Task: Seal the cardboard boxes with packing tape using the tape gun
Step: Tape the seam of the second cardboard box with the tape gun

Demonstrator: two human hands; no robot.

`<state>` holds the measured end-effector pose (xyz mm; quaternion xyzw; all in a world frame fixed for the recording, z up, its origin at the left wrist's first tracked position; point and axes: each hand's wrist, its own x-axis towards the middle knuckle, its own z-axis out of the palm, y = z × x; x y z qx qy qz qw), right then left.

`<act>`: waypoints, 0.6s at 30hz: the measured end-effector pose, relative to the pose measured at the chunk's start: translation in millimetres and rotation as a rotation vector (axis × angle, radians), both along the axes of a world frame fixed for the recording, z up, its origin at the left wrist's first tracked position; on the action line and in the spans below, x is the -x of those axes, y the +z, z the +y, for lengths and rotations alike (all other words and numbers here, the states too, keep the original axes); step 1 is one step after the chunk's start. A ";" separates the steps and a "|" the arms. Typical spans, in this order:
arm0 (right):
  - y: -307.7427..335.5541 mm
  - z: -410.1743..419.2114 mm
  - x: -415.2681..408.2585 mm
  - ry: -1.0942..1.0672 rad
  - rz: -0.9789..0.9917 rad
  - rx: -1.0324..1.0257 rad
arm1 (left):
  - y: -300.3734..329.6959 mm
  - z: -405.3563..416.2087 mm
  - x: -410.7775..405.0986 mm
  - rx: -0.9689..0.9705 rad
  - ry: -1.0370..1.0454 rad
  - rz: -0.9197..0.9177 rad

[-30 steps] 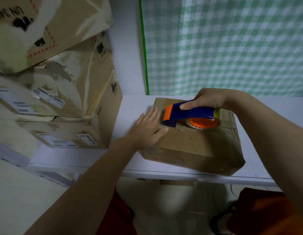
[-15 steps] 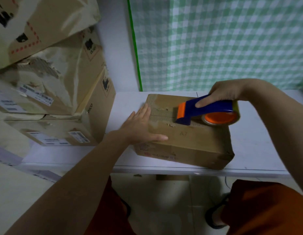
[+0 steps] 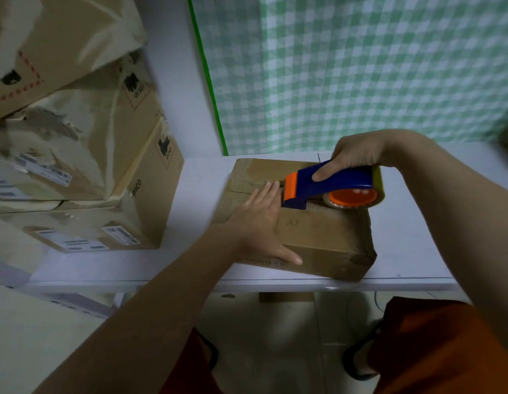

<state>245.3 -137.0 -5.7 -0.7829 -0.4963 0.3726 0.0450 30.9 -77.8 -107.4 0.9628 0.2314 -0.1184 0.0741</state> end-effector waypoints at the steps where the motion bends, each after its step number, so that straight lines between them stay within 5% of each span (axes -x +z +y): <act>1: -1.3 0.3 -0.3 -0.003 -0.004 -0.004 | -1.1 0.6 -0.2 -0.008 0.006 -0.010; 18: -0.4 -58.5 -63.4 -0.071 -0.033 0.040 | 7.8 -7.7 -9.9 0.020 0.102 0.045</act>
